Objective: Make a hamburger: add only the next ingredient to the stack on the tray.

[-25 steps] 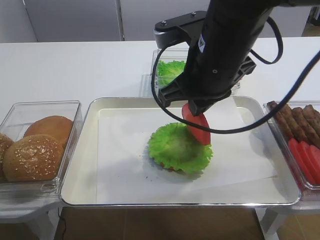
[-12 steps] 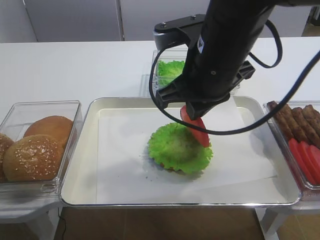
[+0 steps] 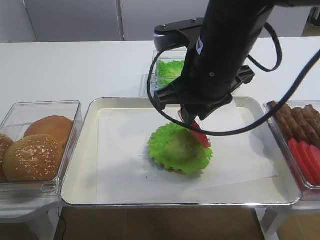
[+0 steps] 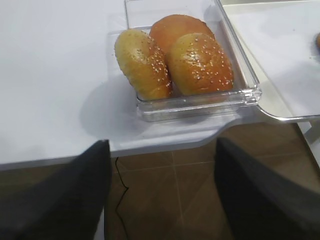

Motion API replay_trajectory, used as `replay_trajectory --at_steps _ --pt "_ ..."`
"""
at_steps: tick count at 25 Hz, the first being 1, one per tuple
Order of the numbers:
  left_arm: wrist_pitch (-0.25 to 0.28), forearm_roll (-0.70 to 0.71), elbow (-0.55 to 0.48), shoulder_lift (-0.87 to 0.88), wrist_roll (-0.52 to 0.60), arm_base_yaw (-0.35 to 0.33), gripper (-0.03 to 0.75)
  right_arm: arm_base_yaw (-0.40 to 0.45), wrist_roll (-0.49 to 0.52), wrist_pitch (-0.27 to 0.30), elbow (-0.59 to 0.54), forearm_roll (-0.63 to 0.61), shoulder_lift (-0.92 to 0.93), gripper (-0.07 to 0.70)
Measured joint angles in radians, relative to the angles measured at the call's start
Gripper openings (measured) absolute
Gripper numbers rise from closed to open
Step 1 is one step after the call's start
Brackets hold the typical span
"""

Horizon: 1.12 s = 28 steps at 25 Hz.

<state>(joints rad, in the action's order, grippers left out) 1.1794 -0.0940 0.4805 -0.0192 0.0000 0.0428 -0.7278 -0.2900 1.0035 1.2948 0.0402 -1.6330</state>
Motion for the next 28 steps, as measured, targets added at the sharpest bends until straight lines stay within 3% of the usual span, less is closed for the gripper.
replay_trajectory --at_steps 5,13,19,24,28 --pt "0.000 0.000 0.000 0.000 0.000 0.000 0.477 0.000 -0.015 0.000 0.000 -0.019 -0.002 0.268" --pt "0.000 0.000 0.000 0.000 0.000 0.000 0.477 0.000 -0.033 -0.004 0.000 -0.040 -0.002 0.521" --pt "0.000 0.000 0.000 0.000 0.000 0.000 0.477 0.015 -0.016 -0.004 0.000 -0.073 0.000 0.548" --pt "0.000 0.000 0.000 0.000 0.000 0.000 0.477 0.136 0.076 0.017 0.000 -0.163 0.029 0.549" --pt "0.000 0.000 0.000 0.000 0.000 0.000 0.477 0.280 0.159 0.085 0.000 -0.184 0.068 0.547"
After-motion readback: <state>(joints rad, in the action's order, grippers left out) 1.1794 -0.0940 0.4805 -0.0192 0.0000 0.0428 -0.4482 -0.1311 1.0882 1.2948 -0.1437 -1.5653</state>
